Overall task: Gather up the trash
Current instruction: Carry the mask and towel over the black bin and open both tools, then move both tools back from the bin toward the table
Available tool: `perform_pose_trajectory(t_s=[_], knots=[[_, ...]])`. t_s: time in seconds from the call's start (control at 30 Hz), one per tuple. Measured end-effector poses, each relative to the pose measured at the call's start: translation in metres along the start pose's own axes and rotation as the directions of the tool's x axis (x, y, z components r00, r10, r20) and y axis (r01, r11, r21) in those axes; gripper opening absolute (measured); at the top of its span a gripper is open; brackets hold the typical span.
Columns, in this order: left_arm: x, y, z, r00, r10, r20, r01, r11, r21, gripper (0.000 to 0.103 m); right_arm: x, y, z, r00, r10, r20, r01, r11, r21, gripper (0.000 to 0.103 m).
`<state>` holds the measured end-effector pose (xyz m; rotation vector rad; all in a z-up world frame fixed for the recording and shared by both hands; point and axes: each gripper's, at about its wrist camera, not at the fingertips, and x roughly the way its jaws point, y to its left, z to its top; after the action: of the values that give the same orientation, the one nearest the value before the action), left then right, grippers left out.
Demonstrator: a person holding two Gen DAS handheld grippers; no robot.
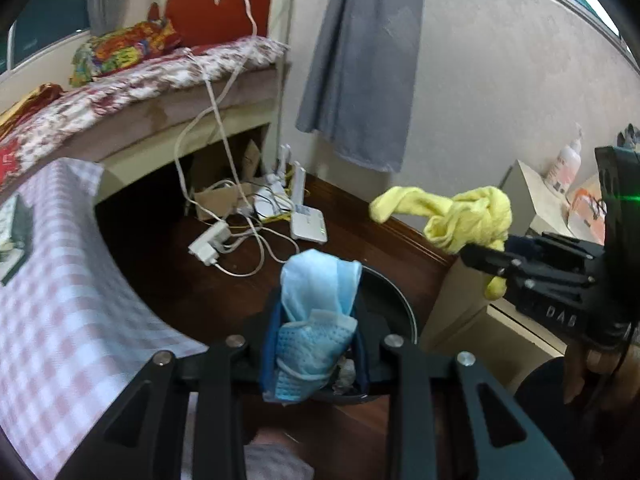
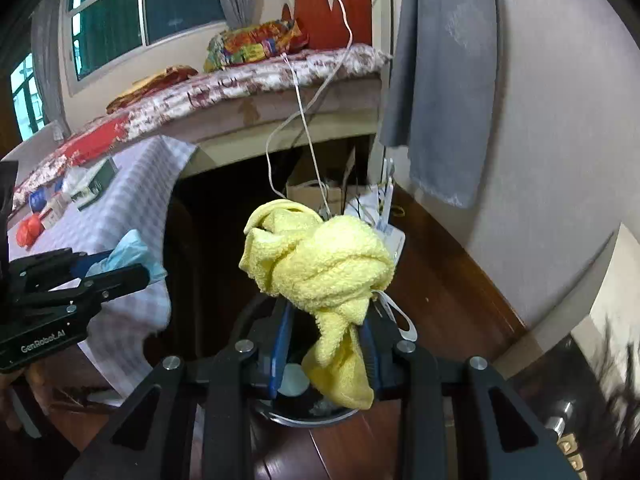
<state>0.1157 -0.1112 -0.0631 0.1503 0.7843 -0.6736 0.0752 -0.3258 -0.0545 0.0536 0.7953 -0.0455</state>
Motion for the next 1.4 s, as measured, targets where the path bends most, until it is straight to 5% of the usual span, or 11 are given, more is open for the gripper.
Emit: perform_pose_trajectory(t_s=[0.4, 0.8, 0.83, 0.9, 0.97, 1.03, 1.07, 1.4], knots=[[0.063, -0.007, -0.006, 0.992, -0.04, -0.117, 0.041, 0.999, 0.005, 0.032, 0.052, -0.021, -0.027, 0.993, 0.008, -0.119, -0.012, 0.999, -0.03, 0.034], [0.116, 0.009, -0.03, 0.961, -0.134, -0.243, 0.099, 0.984, -0.149, 0.034, 0.127, -0.011, -0.045, 0.952, 0.086, -0.292, -0.129, 0.983, -0.133, 0.035], [0.12, 0.01, -0.032, 0.956, -0.152, -0.25, 0.113, 0.98, -0.162, 0.037, 0.131, -0.012, -0.046, 0.949, 0.094, -0.301, -0.14, 0.981, -0.135, 0.035], [0.128, 0.013, -0.036, 0.946, -0.192, -0.261, 0.142, 0.97, -0.197, 0.062, 0.139, -0.014, -0.047, 0.943, 0.113, -0.314, -0.163, 0.977, -0.138, 0.036], [0.132, 0.017, -0.037, 0.954, -0.153, -0.259, 0.099, 0.973, -0.209, 0.087, 0.145, -0.014, -0.049, 0.942, 0.098, -0.322, -0.159, 0.973, -0.169, 0.043], [0.133, 0.021, -0.038, 0.955, -0.137, -0.264, 0.073, 0.969, -0.236, 0.091, 0.151, -0.023, -0.049, 0.948, -0.004, -0.318, -0.052, 0.984, -0.168, 0.083], [0.133, 0.022, -0.038, 0.957, -0.117, -0.267, 0.053, 0.97, -0.237, 0.094, 0.15, -0.029, -0.049, 0.951, -0.023, -0.309, -0.024, 0.989, -0.147, 0.089], [0.117, 0.005, -0.037, 0.971, -0.02, -0.237, -0.014, 0.99, -0.142, 0.102, 0.138, -0.052, -0.044, 0.956, -0.059, -0.289, 0.051, 0.998, -0.038, 0.096]])
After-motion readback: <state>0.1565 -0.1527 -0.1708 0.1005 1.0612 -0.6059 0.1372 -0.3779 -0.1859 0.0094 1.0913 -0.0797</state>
